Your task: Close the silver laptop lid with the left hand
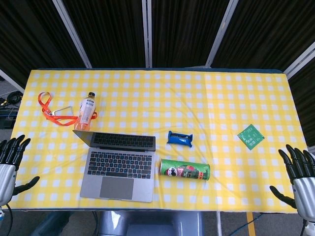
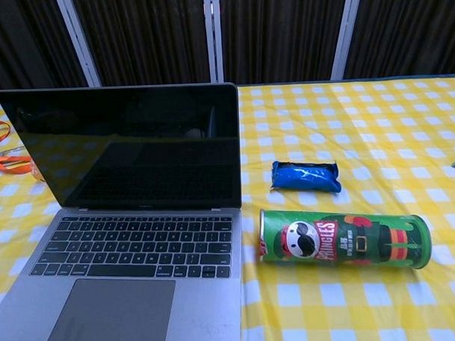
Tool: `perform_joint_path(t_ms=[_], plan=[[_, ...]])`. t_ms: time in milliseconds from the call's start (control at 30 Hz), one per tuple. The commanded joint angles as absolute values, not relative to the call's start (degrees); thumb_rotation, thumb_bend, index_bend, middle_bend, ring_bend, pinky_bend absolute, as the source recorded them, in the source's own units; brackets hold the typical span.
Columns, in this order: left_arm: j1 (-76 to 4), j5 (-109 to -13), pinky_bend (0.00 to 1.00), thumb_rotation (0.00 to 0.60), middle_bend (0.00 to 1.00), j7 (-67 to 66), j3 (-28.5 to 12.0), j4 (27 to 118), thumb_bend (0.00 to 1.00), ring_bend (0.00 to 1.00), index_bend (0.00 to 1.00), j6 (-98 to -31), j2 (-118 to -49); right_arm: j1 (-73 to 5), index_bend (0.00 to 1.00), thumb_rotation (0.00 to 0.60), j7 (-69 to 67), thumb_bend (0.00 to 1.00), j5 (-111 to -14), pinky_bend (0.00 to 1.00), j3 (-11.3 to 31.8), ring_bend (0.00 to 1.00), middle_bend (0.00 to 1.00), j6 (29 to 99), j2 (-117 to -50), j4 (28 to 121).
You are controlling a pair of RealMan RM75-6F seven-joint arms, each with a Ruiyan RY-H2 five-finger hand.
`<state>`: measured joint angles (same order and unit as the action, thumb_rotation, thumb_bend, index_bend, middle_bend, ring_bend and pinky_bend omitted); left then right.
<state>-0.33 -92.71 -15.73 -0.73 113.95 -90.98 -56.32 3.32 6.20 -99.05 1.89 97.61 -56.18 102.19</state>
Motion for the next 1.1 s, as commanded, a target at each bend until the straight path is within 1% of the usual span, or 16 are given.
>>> perform_joint_path(t_ms=[33,267,367,400,467,533,567,633,700,767,867,1033,1067,1100], plan=[[-0.3,-92.7,0.0,0.6,0.0,-15.7,-0.7,113.9,0.0,0.0,0.0,-90.9,-56.3,3.3,0.0,0.6,6.1,0.0,-99.0,0.0,1.9,0.0,0.0,97.6,-56.2,102.2],[-1.5,-94.1,0.0,0.6,0.0,-13.7,-0.3,112.9,0.0,0.0,0.0,-89.1,-55.9,3.1,0.0,0.6,6.0,0.0,-98.4,0.0,1.8,0.0,0.0,96.9,-56.2,102.1],[-3.5,-93.7,0.0,0.6,0.0,-10.4,-0.8,112.3,0.0,0.0,0.0,-86.3,-55.8,3.2,0.0,0.6,5.9,0.0,-98.6,0.0,1.8,0.0,0.0,97.1,-56.2,102.3],[-5.1,-93.0,0.0,0.6,0.0,-8.0,-1.3,112.0,0.04,0.0,0.0,-84.0,-55.8,3.1,0.0,0.6,6.0,0.0,-98.8,0.0,1.7,0.0,0.0,97.0,-56.3,102.3],[-8.4,-91.9,0.0,0.6,0.0,-3.4,-2.7,110.6,0.19,0.0,0.0,-79.9,-55.1,3.1,0.0,0.6,6.3,0.0,-98.9,0.0,1.7,0.0,0.0,96.9,-56.3,102.3],[-11.9,-91.5,0.0,0.6,0.0,1.4,-4.4,108.9,0.48,0.0,0.0,-76.1,-54.6,3.1,0.0,0.6,6.5,0.0,-98.9,0.0,1.7,0.0,0.0,96.9,-56.4,102.4],[-13.4,-91.4,0.0,0.6,0.0,3.1,-5.2,108.1,0.57,0.0,0.0,-74.7,-54.6,3.1,0.0,0.6,6.5,0.0,-98.9,0.0,1.6,0.0,0.0,96.9,-56.5,102.4],[-16.8,-91.6,0.0,0.6,0.0,6.3,-6.6,106.3,0.83,0.0,0.0,-71.4,-54.6,3.0,0.0,0.6,6.6,0.0,-98.7,0.0,1.6,0.0,0.0,96.6,-56.5,102.3],[-19.5,-91.6,0.0,0.6,0.0,8.2,-7.7,105.1,0.95,0.0,0.0,-69.0,-54.6,3.0,0.0,0.6,6.6,0.0,-98.4,0.0,1.7,0.0,0.0,96.5,-56.6,102.2],[-21.1,-91.3,0.0,0.6,0.0,8.9,-8.4,104.7,1.0,0.0,0.01,-67.5,-54.5,2.9,0.0,0.6,6.5,0.0,-98.2,0.0,1.7,0.0,0.0,96.4,-56.6,102.2],[-23.5,-89.9,0.0,0.6,0.0,9.4,-9.5,104.7,1.0,0.0,0.02,-64.5,-54.3,2.9,0.0,0.6,6.4,0.0,-97.9,0.0,1.9,0.0,0.0,96.3,-56.6,102.1],[-28.4,-86.3,0.0,0.6,0.0,10.8,-10.9,105.4,1.0,0.0,0.03,-57.2,-53.8,2.8,0.0,0.6,6.1,0.0,-97.3,0.0,2.0,0.0,0.0,96.1,-56.6,102.0],[-29.4,-84.2,0.0,0.6,0.0,14.1,-12.7,108.4,1.0,0.0,0.03,-56.3,-52.1,2.8,0.0,0.6,6.0,0.0,-97.1,0.0,2.1,0.0,0.0,96.0,-56.6,101.9],[-29.7,-83.4,0.0,0.6,0.0,14.1,-10.2,106.8,1.0,0.0,0.03,-53.1,-54.3,2.7,0.0,0.6,6.0,0.0,-96.8,0.0,2.1,0.0,0.0,95.8,-56.6,101.8]])
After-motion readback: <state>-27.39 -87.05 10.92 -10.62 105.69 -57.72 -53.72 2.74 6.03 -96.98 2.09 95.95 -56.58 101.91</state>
